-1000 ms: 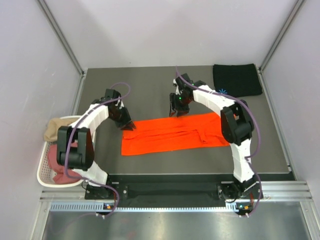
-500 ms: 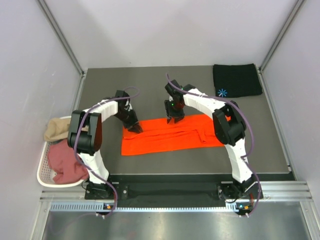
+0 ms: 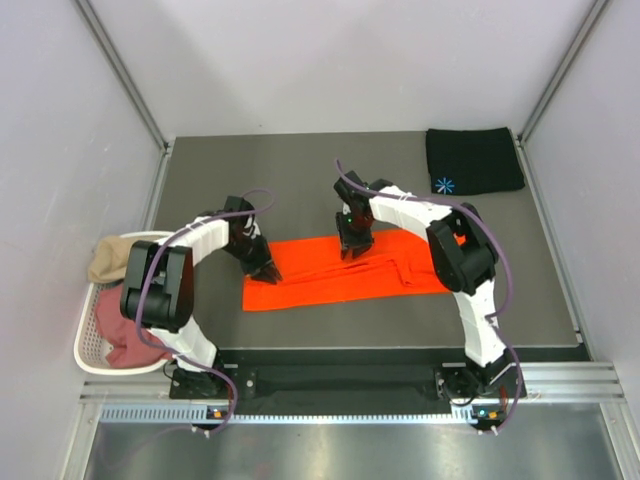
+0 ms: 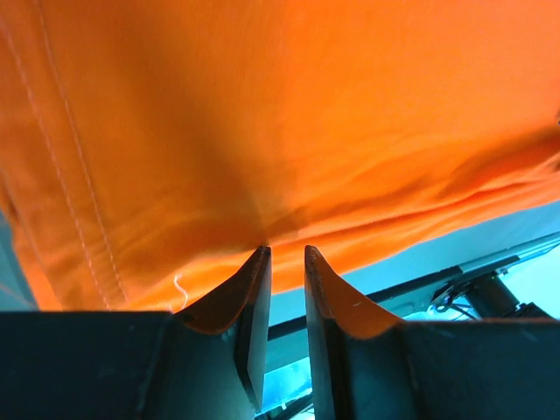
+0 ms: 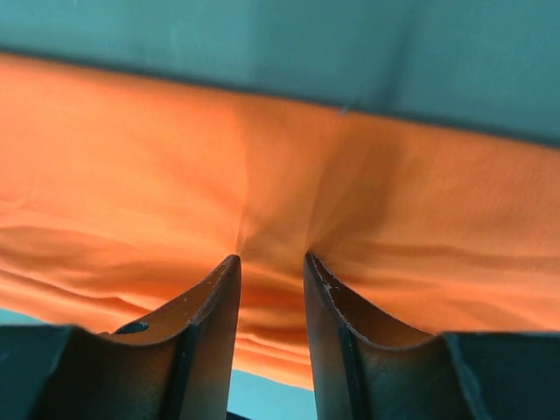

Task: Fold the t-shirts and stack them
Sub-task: Fold the tshirt

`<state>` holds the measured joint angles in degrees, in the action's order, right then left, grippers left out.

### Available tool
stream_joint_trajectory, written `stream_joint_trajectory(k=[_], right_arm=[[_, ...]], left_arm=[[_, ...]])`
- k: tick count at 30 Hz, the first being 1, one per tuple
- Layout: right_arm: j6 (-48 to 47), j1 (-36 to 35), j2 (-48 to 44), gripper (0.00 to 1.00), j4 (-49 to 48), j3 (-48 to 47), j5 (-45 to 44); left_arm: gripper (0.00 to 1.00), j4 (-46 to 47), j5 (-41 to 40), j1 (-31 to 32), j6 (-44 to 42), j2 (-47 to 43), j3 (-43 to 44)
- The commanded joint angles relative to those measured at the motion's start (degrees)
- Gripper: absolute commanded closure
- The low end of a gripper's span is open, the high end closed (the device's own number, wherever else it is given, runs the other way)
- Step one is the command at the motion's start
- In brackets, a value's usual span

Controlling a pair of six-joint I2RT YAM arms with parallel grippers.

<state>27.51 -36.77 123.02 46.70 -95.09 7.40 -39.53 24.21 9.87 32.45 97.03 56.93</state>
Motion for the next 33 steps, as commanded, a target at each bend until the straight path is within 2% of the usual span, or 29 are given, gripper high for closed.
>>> stream_joint_trajectory(k=[1, 14, 26, 31, 33], right_arm=[[-0.8, -1.6, -5.2, 0.65, 0.3, 2.6, 1.2], [-1.7, -2.0, -14.7, 0.64, 0.5, 14.0, 3.5], [-1.3, 0.8, -15.6, 0.63, 0.5, 12.7, -1.2], [-2.6, 3.5, -15.7, 0.64, 0.7, 11.9, -1.7], [-2.9, 4.6, -15.4, 0.63, 0.9, 11.4, -1.5]], left_arm=[[0.73, 0.4, 0.4, 0.2, -0.6, -4.2, -1.8], [0.73, -1.2, -2.9, 0.2, -0.3, -5.2, 2.2], [0.73, -0.3, -4.6, -0.9, 2.6, 1.9, 3.4], [0.74, -2.5, -9.6, -1.2, 3.8, 3.2, 3.4], [0.77, -4.9, -13.0, -1.6, 3.9, 4.3, 3.9]])
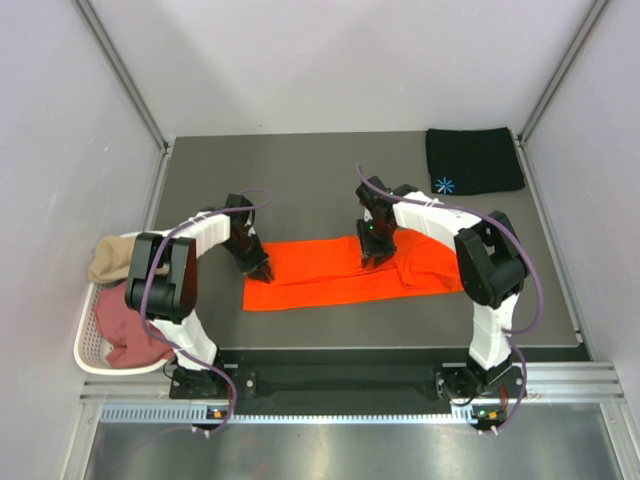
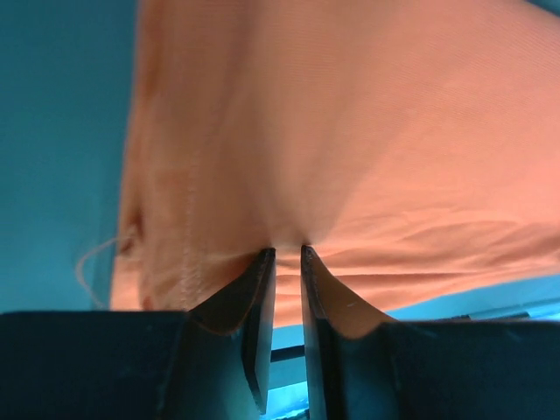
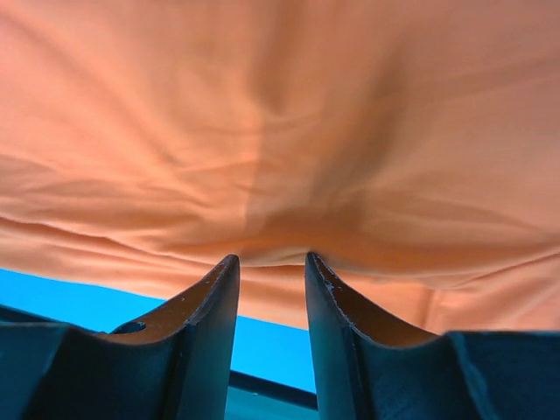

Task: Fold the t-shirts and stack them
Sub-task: Fold the tshirt

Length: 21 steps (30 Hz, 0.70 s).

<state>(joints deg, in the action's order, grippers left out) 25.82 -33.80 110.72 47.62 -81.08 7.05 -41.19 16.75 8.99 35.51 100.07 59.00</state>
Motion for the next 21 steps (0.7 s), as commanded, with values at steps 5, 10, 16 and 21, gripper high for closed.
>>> stream_joint_trajectory(k=[5, 10, 16, 21], right_arm=[[-1.7, 3.0, -2.9, 0.63, -0.2, -2.3, -1.1], [-2.4, 3.8, -2.6, 0.63, -0.7, 0.6, -1.8], [-3.5, 5.0, -3.3, 0.63, -2.3, 6.0, -2.3], [-5.3, 5.1, -4.0, 0.63, -3.5, 8.7, -1.5]], left_arm=[[0.78, -4.7, -8.8, -1.7, 0.7, 0.7, 1.3], [0.77, -5.0, -11.0, -1.9, 0.9, -0.9, 0.4], [0.76, -4.8, -11.4, -2.4, 1.3, -1.8, -0.6], [0.75, -5.1, -10.3, -2.2, 0.1, -5.3, 1.1]])
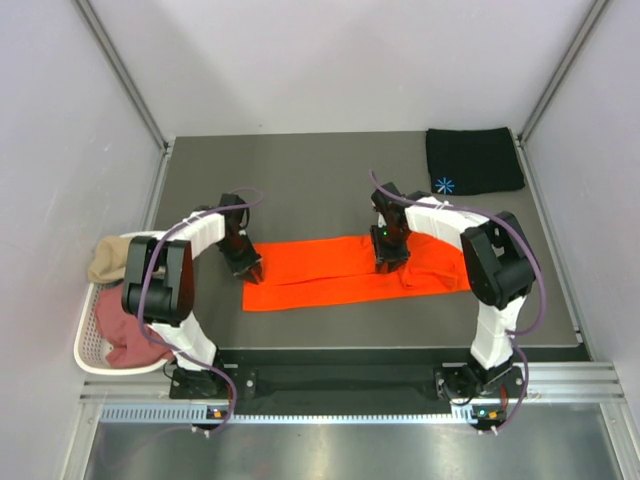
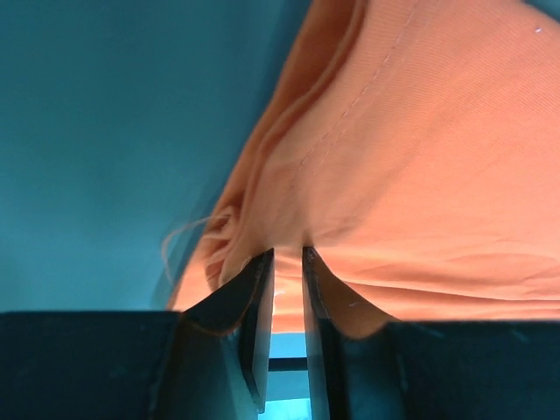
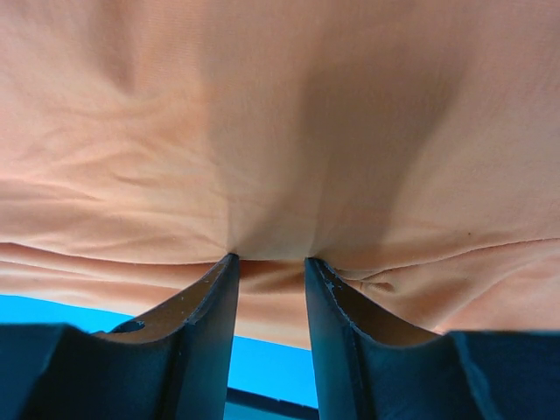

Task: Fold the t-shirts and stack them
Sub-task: Fold the tshirt

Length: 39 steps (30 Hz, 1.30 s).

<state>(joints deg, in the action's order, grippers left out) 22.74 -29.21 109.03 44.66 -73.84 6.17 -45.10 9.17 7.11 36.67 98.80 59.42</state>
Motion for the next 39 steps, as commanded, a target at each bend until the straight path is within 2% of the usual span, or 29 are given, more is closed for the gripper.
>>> stream_joint_trajectory(k=[1, 4, 8, 18, 25, 29, 35, 39], right_arm=[[-2.4, 0.6, -2.9, 0.63, -0.4, 1.1, 0.1], [-2.6, 0.8, -4.7, 0.63, 0.7, -1.8, 2.3], [-2.4, 0.9, -7.1, 0.62, 3.8, -7.3, 2.2], [-4.0, 5.0, 3.4, 0.56, 6.1, -19.6, -2.0], [-3.3, 5.5, 8.2, 0.52, 3.8, -18.7, -1.0], [-3.0, 5.6, 9.9, 0.52, 2.0, -18.0, -2.4], [-3.4, 6.9, 15.0, 0.48, 2.6, -23.8, -3.1], [-4.5, 7.1, 12.4, 0.44, 3.8, -23.5, -4.3]], left_arm=[[0.73, -1.4, -3.0, -0.2, -1.6, -5.2, 1.5], [0.66, -1.3, -3.5, 0.6, -2.2, -9.2, 5.0], [0.64, 1.2, -1.1, 0.7, -2.8, -10.5, 7.9], [0.64, 4.8, 2.5, 0.1, -0.5, 2.1, 10.5], [0.64, 4.1, 2.0, -5.6, 0.9, 7.5, 8.1], [0.63, 4.1, 0.9, -6.7, 0.5, 6.2, 5.1], [0.62, 3.9, -0.4, -6.8, 0.3, 4.4, 3.2], [0.63, 3.3, 0.9, -6.7, -1.2, 0.7, 4.6]])
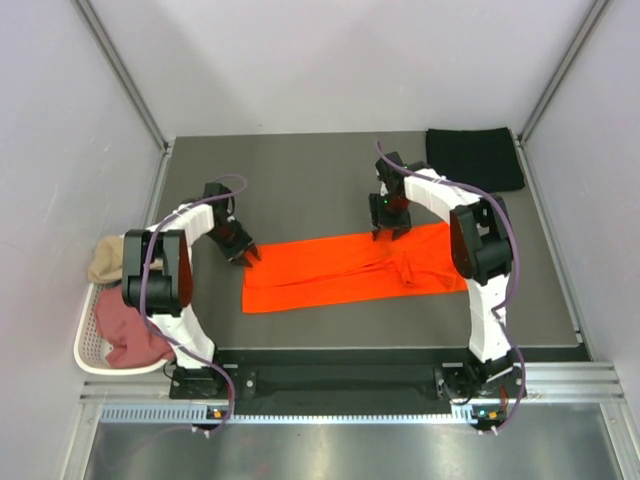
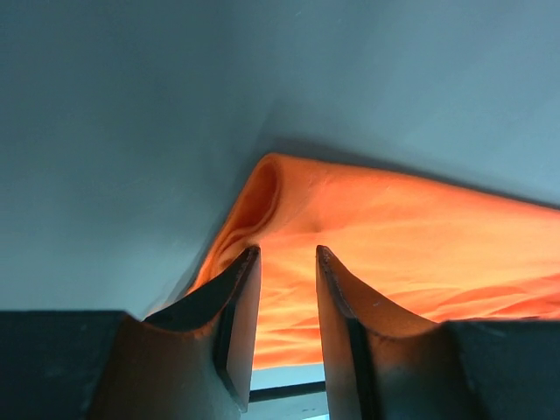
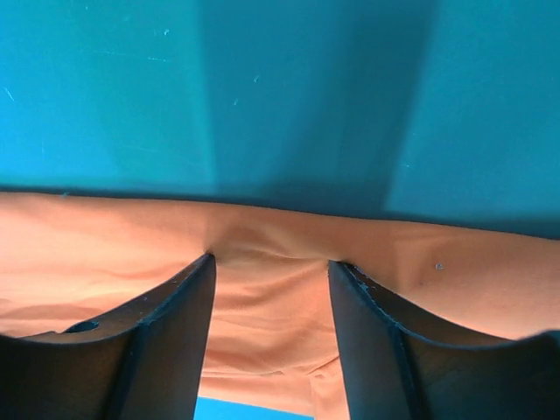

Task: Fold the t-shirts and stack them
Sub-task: Fold the tshirt

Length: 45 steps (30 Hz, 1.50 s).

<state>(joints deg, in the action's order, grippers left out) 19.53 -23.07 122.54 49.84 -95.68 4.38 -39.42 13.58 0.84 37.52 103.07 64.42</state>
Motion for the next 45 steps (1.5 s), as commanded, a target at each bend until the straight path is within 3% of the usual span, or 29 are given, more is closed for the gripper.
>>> stream_joint_trajectory(k=[1, 8, 15, 19, 27, 31, 36, 45], right_arm=[[-1.7, 0.9, -2.3, 0.43, -1.2, -1.2, -2.9], [-3.4, 3.2, -16.5, 0.36, 2.3, 7.8, -6.1], [-2.7, 10.2, -30.6, 0.4, 1.5, 22.7, -4.7], [-1.9, 17.4, -34.5, 0.43, 0.7, 28.8, -1.1], [-1.6, 29.1, -41.8, 0.45, 0.0, 38.5, 5.8], [-1.6, 33.0, -43.5, 0.44, -1.7, 42.3, 10.0], [-1.4, 33.2, -44.8, 0.44, -5.8, 45.8, 12.9], [-2.1, 32.9, -43.4, 0.54, -9.9, 48.9, 12.9]], left_arm=[[0.63, -2.5, -3.4, -0.4, -2.4, -5.4, -0.1], [0.61, -3.7, -1.1, -0.2, -4.6, -13.3, 1.5], [0.61, -0.6, 4.2, 6.4, -2.3, -16.8, 0.6], [0.59, 2.7, 8.2, 17.3, -0.3, -11.2, 5.3], [0.58, 4.8, 12.4, 36.6, -1.2, 5.5, 25.6], [0.61, 5.6, 15.3, 41.0, -0.2, 14.6, 33.6], [0.62, 7.1, 17.2, 45.8, 1.0, 21.0, 37.5], [0.62, 6.7, 17.3, 48.5, 2.7, 24.6, 39.5]])
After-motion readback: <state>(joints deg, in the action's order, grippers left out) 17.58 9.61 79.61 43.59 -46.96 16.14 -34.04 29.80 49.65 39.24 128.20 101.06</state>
